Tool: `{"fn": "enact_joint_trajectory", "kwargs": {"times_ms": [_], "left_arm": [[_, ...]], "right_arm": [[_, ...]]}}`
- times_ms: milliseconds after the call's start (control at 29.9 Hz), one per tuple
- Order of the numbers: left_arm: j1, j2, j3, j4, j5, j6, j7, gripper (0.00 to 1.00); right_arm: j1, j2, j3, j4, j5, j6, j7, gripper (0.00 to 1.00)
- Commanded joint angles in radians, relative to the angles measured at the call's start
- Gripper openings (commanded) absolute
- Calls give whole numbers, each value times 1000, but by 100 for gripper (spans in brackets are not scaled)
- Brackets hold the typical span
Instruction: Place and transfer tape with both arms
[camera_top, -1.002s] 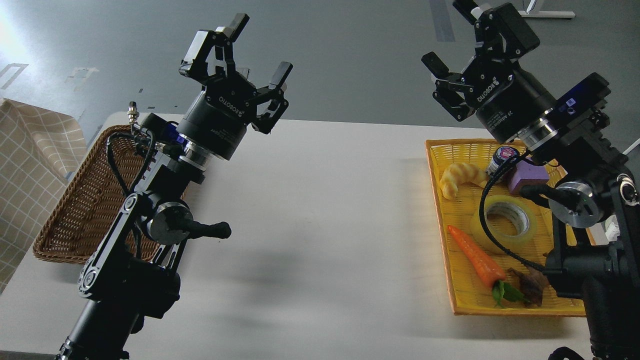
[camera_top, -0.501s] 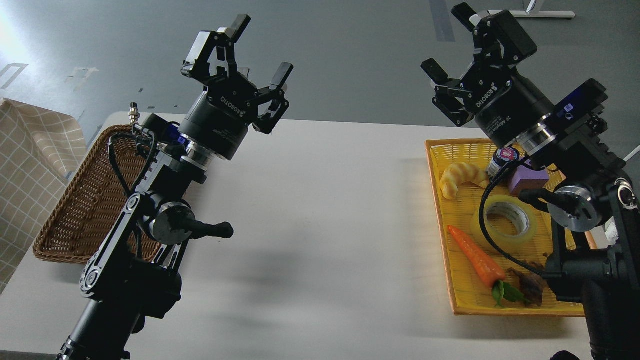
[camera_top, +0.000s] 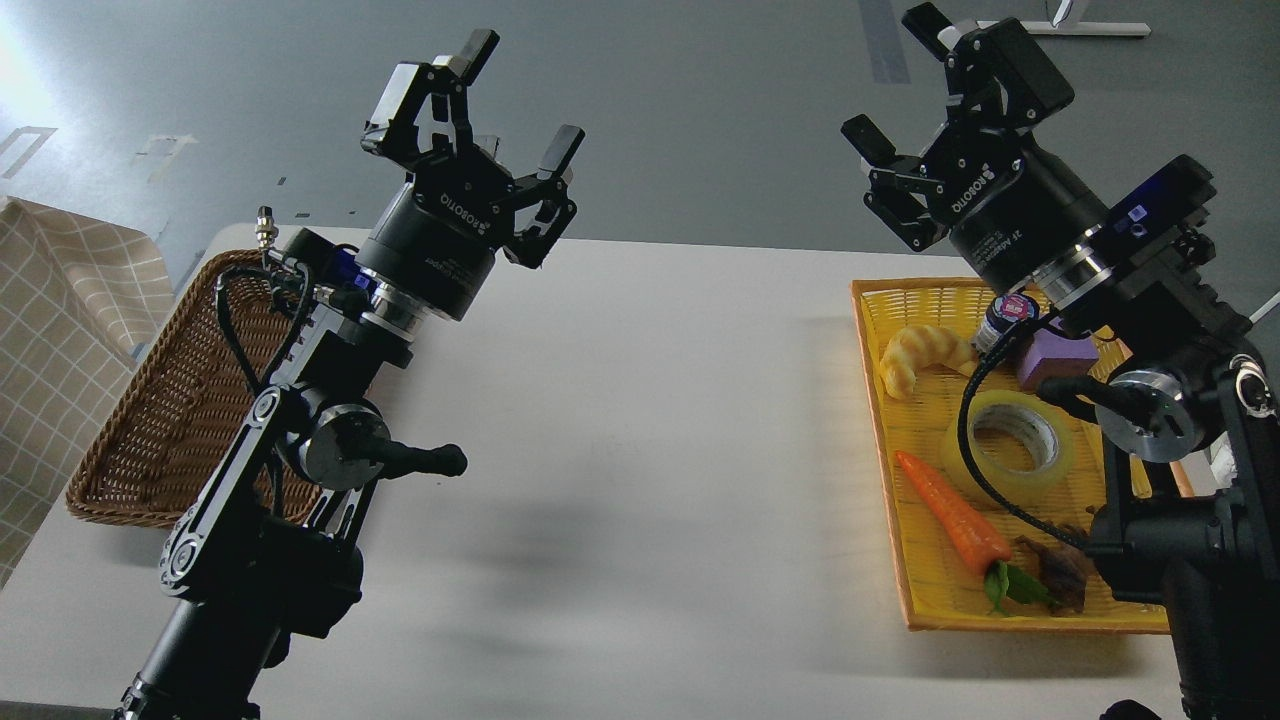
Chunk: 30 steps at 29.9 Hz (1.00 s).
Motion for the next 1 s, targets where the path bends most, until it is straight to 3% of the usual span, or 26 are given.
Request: {"fn": "enact_joint_trajectory", "kwargs": {"times_ms": [0,301,434,969], "left_arm": [[-4,3,1,1,0,-1,0,98],[-12,3,1,1,0,-1,0,98],[-9,1,1,1,2,-1,0,98],[-17,6,0,18,3,0,-1,98]], "right_arm": [[1,0,0,2,0,0,-2,100],[0,0,-5,9,-15,0,-9,100],[0,-2,-5,31,-17,0,-57,100],[38,-445,-8,37,-21,0,-51,99]]}}
